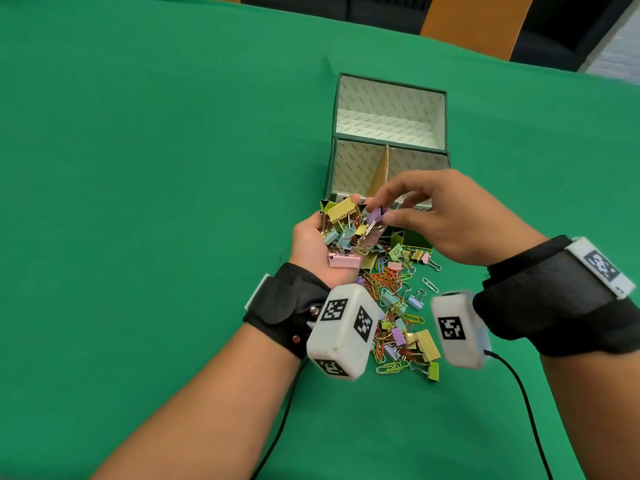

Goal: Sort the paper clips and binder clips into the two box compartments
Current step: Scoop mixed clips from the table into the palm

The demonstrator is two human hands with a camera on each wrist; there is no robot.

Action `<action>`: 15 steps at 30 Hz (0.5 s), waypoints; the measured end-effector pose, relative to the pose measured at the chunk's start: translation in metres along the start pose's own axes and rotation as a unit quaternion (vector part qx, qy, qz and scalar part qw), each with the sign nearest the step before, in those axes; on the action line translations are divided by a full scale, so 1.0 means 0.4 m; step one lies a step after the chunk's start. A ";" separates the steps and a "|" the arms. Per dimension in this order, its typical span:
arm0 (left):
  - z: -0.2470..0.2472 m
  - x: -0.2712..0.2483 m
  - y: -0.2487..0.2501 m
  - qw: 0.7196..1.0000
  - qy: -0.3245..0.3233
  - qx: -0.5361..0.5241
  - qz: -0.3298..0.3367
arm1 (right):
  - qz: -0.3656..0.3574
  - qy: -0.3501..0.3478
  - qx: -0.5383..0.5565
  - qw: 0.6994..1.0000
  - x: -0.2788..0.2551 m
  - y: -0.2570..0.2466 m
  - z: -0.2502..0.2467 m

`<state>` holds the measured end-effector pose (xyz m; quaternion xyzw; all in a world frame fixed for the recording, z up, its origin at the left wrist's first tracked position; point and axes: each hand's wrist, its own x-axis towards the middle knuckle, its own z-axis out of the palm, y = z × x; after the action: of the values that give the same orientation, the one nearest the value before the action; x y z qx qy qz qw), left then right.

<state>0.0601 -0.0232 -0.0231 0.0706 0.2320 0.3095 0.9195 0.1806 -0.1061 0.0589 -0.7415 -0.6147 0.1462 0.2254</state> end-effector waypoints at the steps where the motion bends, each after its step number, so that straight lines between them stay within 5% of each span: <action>1: 0.001 0.000 0.000 1.000 -0.003 -0.008 0.000 | -0.002 0.006 0.004 1.000 -0.002 0.003 0.001; 15: 0.011 -0.008 -0.006 0.998 -0.028 -0.062 -0.003 | 0.000 0.110 0.156 0.982 0.007 0.013 0.046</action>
<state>0.0610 -0.0271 -0.0187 0.0210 0.1869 0.3185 0.9291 0.1765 -0.1010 0.0404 -0.7088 -0.5561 0.1576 0.4044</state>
